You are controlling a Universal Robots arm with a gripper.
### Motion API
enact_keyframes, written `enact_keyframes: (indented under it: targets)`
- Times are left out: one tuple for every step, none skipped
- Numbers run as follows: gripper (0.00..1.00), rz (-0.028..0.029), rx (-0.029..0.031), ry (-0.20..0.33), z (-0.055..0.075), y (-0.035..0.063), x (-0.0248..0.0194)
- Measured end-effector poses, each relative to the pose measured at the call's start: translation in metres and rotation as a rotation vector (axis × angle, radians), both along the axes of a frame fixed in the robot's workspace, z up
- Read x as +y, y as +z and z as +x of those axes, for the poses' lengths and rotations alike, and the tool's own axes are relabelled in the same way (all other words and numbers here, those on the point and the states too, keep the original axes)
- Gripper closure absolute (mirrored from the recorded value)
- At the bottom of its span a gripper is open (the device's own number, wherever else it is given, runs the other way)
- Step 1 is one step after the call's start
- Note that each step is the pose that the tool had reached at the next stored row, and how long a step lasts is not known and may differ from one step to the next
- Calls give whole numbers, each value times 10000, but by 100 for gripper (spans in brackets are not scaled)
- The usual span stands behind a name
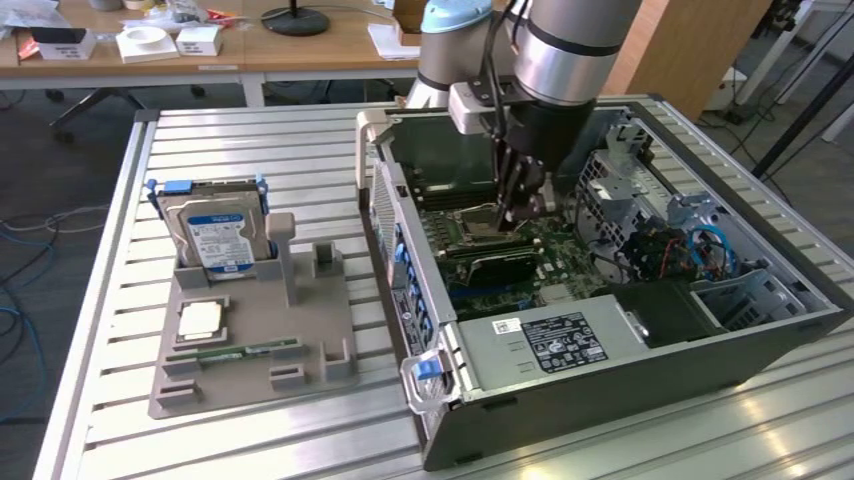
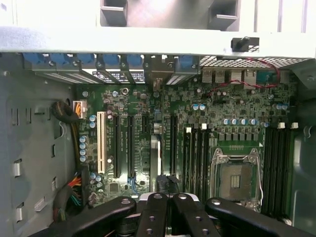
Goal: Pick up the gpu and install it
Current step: 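Press down on the gpu until it lock into place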
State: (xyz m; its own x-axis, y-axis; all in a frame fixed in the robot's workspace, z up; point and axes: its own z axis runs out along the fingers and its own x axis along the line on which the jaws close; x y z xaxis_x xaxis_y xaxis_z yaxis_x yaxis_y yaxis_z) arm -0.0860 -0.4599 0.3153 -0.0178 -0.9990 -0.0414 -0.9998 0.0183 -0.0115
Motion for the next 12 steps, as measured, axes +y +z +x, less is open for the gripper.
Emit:
enact_keyframes:
  targets:
    - [90, 0, 0, 0, 0, -15, 0]
    - [90, 0, 0, 0, 0, -31, 0]
    - [90, 1, -1, -1, 0, -46, 0]
    - [90, 2, -1, 0, 0, -60, 0]
    - [90, 1, -1, 0, 0, -65, 0]
    - [90, 0, 0, 0, 0, -64, 0]
    - [90, 0, 0, 0, 0, -64, 0]
    - [90, 0, 0, -1, 0, -64, 0]
    - [90, 2, -1, 0, 0, -70, 0]
    - [90, 4, -2, 0, 0, -85, 0]
    - [90, 2, -1, -1, 0, -102, 0]
    - [90, 1, -1, 0, 0, -119, 0]
